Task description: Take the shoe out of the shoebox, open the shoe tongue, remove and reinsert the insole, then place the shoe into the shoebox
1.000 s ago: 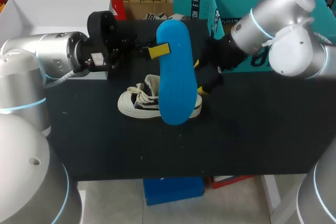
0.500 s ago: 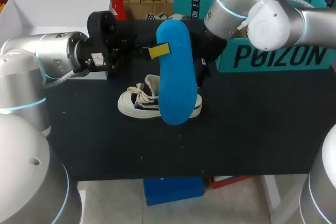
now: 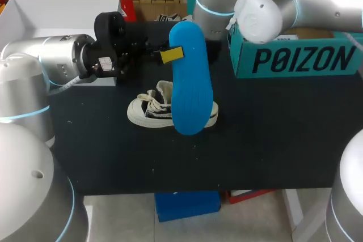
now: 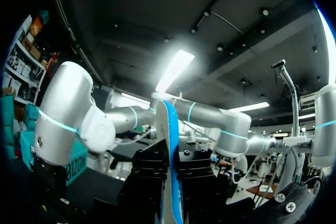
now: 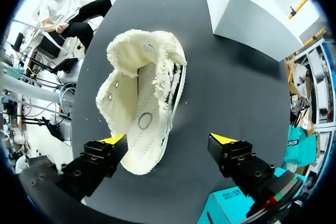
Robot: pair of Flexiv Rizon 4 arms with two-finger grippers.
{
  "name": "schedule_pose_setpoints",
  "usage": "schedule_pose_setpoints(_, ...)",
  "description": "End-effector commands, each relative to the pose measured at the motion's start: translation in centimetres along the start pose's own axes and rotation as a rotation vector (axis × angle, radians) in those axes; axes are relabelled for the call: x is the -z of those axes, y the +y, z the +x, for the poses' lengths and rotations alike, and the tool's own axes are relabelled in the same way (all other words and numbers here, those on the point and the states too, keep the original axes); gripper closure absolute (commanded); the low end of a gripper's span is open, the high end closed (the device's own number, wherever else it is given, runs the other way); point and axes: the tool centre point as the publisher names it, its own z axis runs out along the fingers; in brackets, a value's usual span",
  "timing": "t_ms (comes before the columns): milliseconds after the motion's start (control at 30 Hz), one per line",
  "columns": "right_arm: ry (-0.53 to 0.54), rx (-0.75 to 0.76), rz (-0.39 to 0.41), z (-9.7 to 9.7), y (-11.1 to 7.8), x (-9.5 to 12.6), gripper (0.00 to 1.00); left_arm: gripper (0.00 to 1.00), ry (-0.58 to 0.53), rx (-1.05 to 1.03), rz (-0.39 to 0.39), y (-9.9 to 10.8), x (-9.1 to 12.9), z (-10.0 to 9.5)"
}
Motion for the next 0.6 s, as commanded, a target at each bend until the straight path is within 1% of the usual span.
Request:
schedule_pose_setpoints(33, -0.002, -0.014, 0.184, -0.4, 1.1, -1.2, 0.00, 1.00, -0.002, -0.002, 0.002, 0.1, -0.1, 0.0)
schedule_pose_setpoints(167, -0.011, -0.028, 0.206, -0.4, 1.5, -2.0, 0.00, 1.00, -0.002, -0.002, 0.002, 0.1, -0.1, 0.0)
schedule_pose_setpoints(333, -0.023, -0.052, 0.205, -0.4, 1.8, -2.8, 0.00, 1.00, -0.002, -0.002, 0.002, 0.1, -0.1, 0.0)
schedule_pose_setpoints(400, -0.022, -0.059, 0.201, 0.0, 2.3, -3.0, 0.00, 1.00, -0.002, -0.002, 0.002, 0.1, -0.1, 0.0)
schedule_pose_setpoints(467, -0.019, -0.067, 0.197, 0.1, 2.4, -3.3, 0.00, 1.00, -0.002, -0.002, 0.002, 0.1, -0.1, 0.0)
schedule_pose_setpoints(600, -0.018, -0.087, 0.182, 0.1, 1.9, -4.2, 0.00, 1.00, -0.002, -0.002, 0.002, 0.1, -0.1, 0.0)
